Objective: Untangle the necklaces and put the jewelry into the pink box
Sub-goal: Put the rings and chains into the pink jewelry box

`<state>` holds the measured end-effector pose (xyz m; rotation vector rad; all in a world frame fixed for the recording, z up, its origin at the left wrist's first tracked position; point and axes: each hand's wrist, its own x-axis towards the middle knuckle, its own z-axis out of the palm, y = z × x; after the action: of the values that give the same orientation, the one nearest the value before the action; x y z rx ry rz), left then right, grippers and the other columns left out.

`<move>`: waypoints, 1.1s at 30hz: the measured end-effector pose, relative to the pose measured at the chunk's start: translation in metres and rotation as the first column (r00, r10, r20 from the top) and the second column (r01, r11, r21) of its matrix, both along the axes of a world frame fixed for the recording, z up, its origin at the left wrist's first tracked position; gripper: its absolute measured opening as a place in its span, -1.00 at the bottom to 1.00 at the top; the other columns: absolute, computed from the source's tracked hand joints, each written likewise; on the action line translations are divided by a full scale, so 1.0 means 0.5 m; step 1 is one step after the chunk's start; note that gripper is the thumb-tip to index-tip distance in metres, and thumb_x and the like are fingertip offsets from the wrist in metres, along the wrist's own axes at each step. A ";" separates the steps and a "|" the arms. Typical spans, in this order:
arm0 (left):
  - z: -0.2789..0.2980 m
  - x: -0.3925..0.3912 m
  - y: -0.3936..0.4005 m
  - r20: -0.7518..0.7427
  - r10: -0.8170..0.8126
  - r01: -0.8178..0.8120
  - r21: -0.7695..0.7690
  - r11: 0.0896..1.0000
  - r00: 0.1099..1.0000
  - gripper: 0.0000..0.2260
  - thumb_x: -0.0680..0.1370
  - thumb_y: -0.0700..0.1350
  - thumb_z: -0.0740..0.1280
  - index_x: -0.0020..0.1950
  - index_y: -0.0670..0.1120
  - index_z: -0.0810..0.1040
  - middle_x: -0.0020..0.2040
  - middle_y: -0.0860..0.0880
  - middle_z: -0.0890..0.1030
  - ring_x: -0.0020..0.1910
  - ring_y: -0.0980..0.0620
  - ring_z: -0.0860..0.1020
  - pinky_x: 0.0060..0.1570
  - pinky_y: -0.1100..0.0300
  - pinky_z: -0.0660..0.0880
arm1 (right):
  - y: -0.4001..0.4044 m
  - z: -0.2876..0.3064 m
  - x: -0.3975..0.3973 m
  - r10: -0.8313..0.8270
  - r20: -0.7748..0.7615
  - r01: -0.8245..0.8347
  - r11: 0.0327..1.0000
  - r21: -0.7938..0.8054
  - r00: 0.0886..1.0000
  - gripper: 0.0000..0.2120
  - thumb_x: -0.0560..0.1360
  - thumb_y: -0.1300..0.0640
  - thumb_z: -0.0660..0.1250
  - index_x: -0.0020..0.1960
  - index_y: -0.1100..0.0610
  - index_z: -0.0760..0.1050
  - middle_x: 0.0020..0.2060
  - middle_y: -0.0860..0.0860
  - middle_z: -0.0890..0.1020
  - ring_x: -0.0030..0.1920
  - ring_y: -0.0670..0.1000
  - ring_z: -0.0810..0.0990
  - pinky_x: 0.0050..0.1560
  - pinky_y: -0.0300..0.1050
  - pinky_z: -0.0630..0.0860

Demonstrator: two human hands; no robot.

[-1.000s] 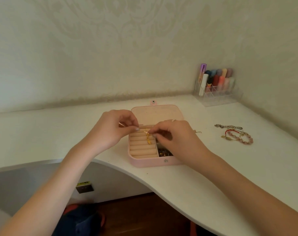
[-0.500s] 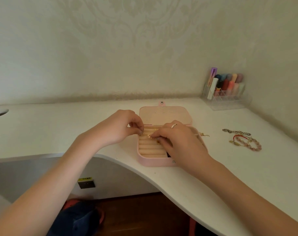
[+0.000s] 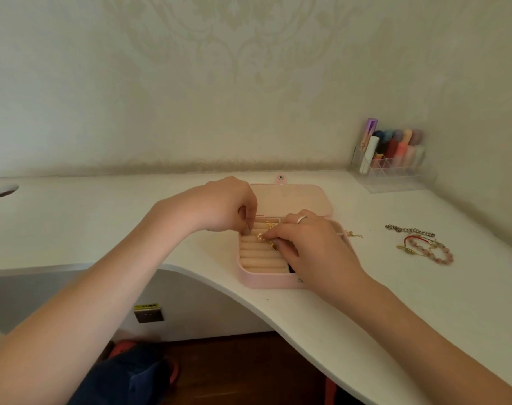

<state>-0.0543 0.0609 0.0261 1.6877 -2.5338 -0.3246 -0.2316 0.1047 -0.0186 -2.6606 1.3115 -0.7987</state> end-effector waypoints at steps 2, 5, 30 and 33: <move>-0.003 0.000 -0.003 0.018 -0.008 0.008 -0.002 1.000 1.000 -0.89 0.41 -0.14 0.47 -0.26 0.04 0.59 -0.16 0.03 0.58 -0.11 -0.02 0.56 -0.04 0.03 0.54 | -0.002 -0.002 0.000 0.020 0.008 -0.020 1.000 -0.003 1.000 -0.78 0.52 0.27 0.29 0.05 0.08 0.66 -0.09 0.03 0.67 -0.04 0.14 0.53 -0.05 0.07 0.48; 0.008 -0.005 -0.008 0.012 -0.007 0.006 0.060 0.998 1.000 -0.93 0.40 -0.15 0.50 -0.22 -0.02 0.63 -0.25 0.06 0.55 -0.18 0.04 0.53 -0.15 0.17 0.48 | -0.003 -0.008 0.000 0.049 0.033 -0.048 0.999 -0.008 0.998 -0.79 0.49 0.29 0.30 0.02 0.12 0.67 -0.12 0.05 0.68 -0.09 0.15 0.55 -0.08 0.10 0.51; 0.054 -0.019 -0.052 0.100 -0.035 -0.007 0.390 0.921 0.994 -0.90 0.40 -0.11 0.51 -0.23 0.06 0.62 -0.32 0.19 0.56 -0.30 0.25 0.49 -0.23 0.39 0.41 | -0.089 0.046 -0.223 -0.500 0.340 0.494 0.862 0.109 0.797 -0.89 0.52 0.11 0.31 0.00 0.00 0.60 -0.22 -0.02 0.63 -0.19 0.04 0.59 -0.07 -0.03 0.51; 0.052 -0.006 -0.047 0.032 -0.031 0.017 0.358 0.934 0.999 -0.89 0.38 -0.14 0.52 -0.20 0.00 0.62 -0.34 0.13 0.56 -0.33 0.20 0.47 -0.26 0.36 0.39 | -0.097 0.048 -0.319 -0.688 0.294 0.681 0.718 0.145 0.663 -0.83 0.51 0.15 0.32 0.05 0.15 0.62 -0.09 0.14 0.67 -0.07 0.15 0.58 -0.01 -0.08 0.42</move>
<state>-0.0573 0.0374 0.0523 1.7881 -2.6493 -0.8093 -0.3911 0.0561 0.0056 -1.8231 2.2139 -1.2098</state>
